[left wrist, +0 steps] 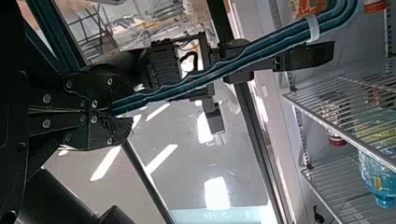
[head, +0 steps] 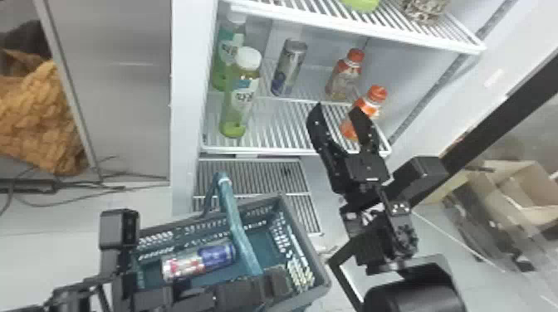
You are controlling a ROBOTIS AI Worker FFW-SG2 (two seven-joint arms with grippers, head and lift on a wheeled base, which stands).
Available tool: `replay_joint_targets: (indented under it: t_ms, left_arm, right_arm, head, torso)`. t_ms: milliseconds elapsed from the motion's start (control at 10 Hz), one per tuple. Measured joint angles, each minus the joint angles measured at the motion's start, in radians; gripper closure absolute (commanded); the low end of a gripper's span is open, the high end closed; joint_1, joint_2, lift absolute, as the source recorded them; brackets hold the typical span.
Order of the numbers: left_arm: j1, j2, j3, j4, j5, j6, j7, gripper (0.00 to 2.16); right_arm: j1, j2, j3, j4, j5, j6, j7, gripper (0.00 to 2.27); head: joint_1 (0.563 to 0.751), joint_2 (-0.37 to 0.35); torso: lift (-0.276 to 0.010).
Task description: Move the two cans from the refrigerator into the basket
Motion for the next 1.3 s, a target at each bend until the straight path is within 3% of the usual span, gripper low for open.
replay_joint_targets:
  t_ms: [700,1300]
  left_arm:
    - [-0.005,-0.003,-0.004,0.015,0.002,-0.003,0.002,1.16]
    - [-0.009,-0.001,-0.008,0.015,0.004,-0.003,0.002,1.16]
  right_arm:
    - [-0.138,-0.019,0.028,0.124,0.019,0.030,0.001,0.08]
    - [-0.260,-0.033,0.053,0.249,0.019,0.032,0.012,0.08]
  head:
    - [0.695,-0.350]
    - [0.695,-0.350]
  torso:
    - [-0.276]
    - [-0.276]
